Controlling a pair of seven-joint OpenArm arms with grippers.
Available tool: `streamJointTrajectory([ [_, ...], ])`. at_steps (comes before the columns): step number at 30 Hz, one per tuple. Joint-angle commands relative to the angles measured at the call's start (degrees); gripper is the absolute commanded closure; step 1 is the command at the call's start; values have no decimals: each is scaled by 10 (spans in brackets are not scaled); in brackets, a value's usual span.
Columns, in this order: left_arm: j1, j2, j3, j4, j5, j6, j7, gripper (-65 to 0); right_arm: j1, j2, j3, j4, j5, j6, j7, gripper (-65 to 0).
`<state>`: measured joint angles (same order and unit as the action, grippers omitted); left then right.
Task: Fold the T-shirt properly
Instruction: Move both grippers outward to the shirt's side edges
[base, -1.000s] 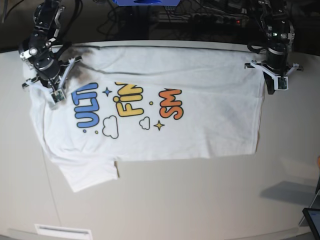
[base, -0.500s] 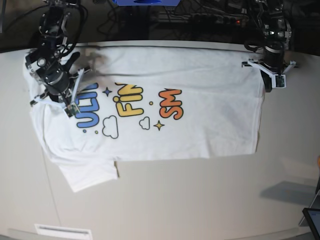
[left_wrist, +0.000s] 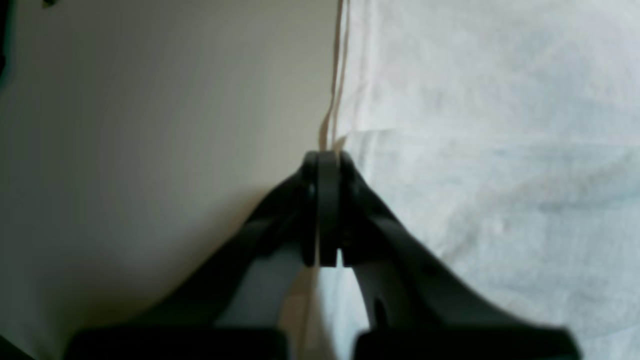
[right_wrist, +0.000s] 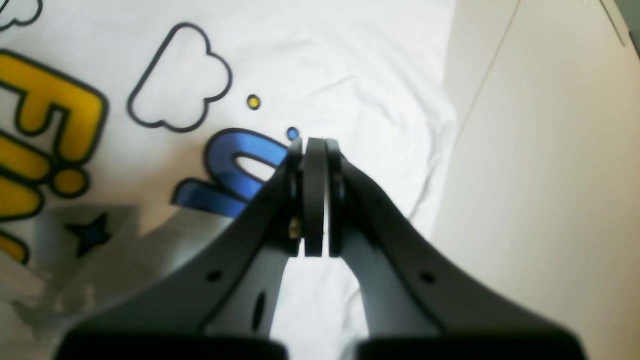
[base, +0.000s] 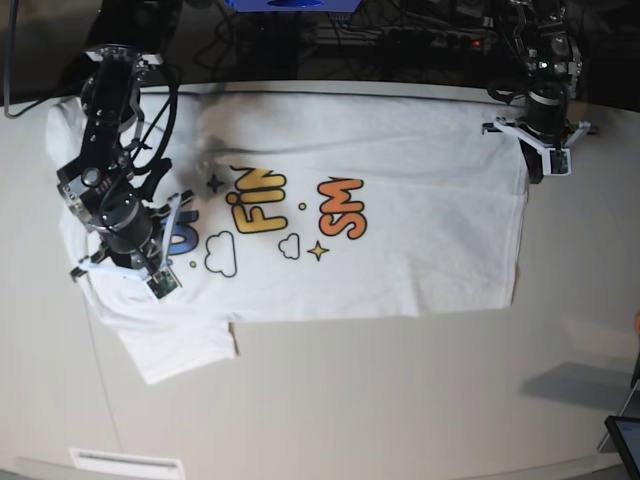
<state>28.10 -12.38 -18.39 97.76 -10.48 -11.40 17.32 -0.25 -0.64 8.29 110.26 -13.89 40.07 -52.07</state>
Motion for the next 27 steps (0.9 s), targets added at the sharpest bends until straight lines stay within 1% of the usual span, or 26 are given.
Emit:
streamJointTrajectory([
  [1,0,-7,-4,8,0,3,-16,-2,16,15,5,6,0,-3,13,-1],
  [2,-1,-7,-5,9,0,3,-16,-2,17,24,5,1,0,-3,24,-1],
  [4,-16,-8,-5,14,0,3,-15,-8,13,40,7,-16,0,-4,64,-3],
  [5,-24,-8,-5,12,0,3,-14,-24,9,46,8,-23,0,-4,80,-3],
  [7,-42,-16,-5,3,0,3,-13,-77,-2,58,27,-41,0,-10,110,-3],
  [9,-58,-28,-5,-4,0,3,-12,-131,-1,61,44,-54,0,-16,121,-10],
  [11,-84,-42,-5,-5,0,3,7,-178,6,67,63,-68,3,-15,121,-67],
  [13,-114,-57,-5,-1,-1,2,60,-217,17,72,76,-87,4,-15,121,-173],
  [15,-150,-64,-5,-4,-1,-1,109,-242,21,73,80,-96,4,-15,126,-281],
  [16,-169,-64,-5,-7,-1,-11,131,-259,27,73,82,-97,4,-14,126,-329],
  [17,-179,-64,-6,-8,-1,-24,142,-269,32,73,82,-100,4,-12,126,-366],
  [18,-191,-64,-13,-11,0,-39,152,-282,40,74,82,-103,4,-3,126,-400],
  [21,-215,-61,-32,-22,3,-71,162,-301,68,82,82,-139,4,-1,125,-457],
  [24,-239,-64,-34,-53,3,-90,162,-299,102,97,84,-192,4,-1,126,-461],
  [27,-253,-68,-49,-86,5,-92,160,-297,138,104,84,-234,4,-1,126,-461],
])
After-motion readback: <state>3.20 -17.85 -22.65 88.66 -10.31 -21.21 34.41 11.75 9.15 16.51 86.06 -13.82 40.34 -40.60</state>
